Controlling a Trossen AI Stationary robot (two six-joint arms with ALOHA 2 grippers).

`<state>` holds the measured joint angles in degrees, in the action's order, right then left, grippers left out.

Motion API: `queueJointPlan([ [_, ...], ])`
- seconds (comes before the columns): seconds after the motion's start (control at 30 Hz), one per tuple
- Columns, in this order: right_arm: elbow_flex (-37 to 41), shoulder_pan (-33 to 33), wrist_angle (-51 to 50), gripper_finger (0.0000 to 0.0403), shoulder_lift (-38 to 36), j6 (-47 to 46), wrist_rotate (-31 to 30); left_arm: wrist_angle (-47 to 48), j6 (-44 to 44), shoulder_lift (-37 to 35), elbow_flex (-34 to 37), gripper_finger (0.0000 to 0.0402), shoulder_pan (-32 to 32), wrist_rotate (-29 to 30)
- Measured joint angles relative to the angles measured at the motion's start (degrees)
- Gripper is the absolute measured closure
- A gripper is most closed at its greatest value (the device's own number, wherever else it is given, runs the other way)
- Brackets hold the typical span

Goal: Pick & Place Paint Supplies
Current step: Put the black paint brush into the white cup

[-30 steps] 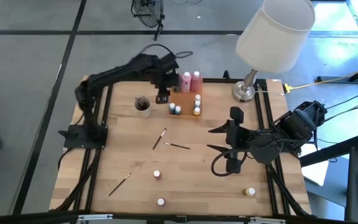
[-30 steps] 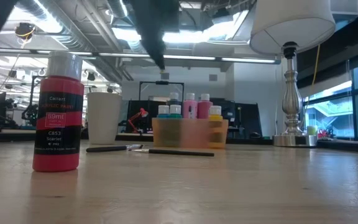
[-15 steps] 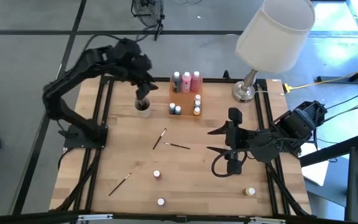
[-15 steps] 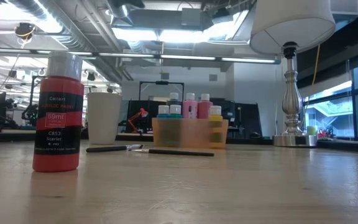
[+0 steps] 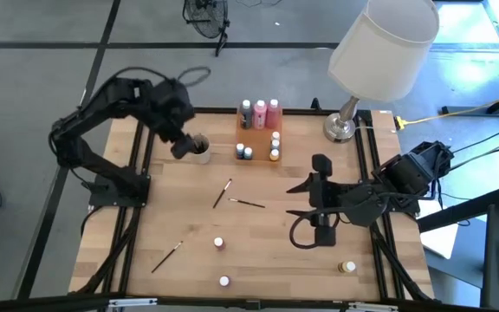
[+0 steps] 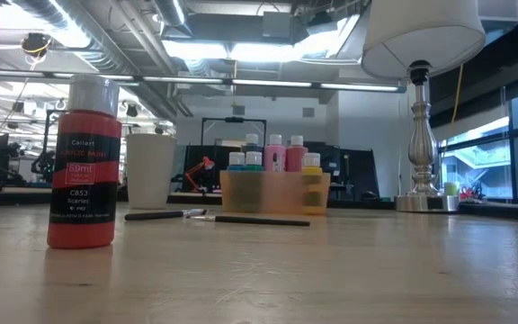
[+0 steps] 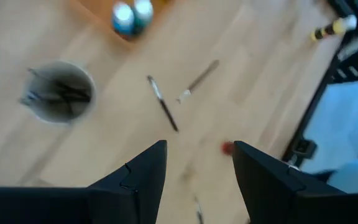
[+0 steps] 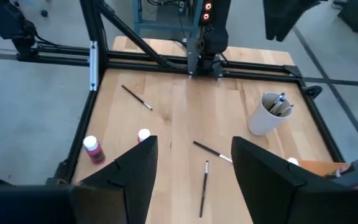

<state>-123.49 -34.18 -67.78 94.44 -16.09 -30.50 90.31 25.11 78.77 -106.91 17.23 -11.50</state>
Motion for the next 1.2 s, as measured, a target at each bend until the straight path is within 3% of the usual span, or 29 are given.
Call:
queueJointPlan([
  [0.2,0.0,0.0,0.4,0.0195,0.6,-0.4,0.8,-0.2,15.4,0.1,0.6,0.0221,-11.0,4.4],
  [0.57,0.0,-0.1,3.1,0.0195,1.9,-0.5,6.1,-0.3,32.7,1.4,0.7,0.0222,-32.6,13.8],
  [0.8,0.0,-0.5,4.7,0.0195,4.1,-0.2,9.5,-0.3,43.4,5.4,0.7,0.0234,-44.8,15.6],
  [1.03,0.0,-0.6,7.5,0.0195,5.5,0.0,14.8,-0.3,44.6,13.7,0.7,0.0251,-50.4,17.7],
  [1.2,0.0,-1.3,9.1,0.0195,5.5,-0.1,16.3,-0.3,40.0,19.8,0.7,0.0252,-51.5,17.4],
])
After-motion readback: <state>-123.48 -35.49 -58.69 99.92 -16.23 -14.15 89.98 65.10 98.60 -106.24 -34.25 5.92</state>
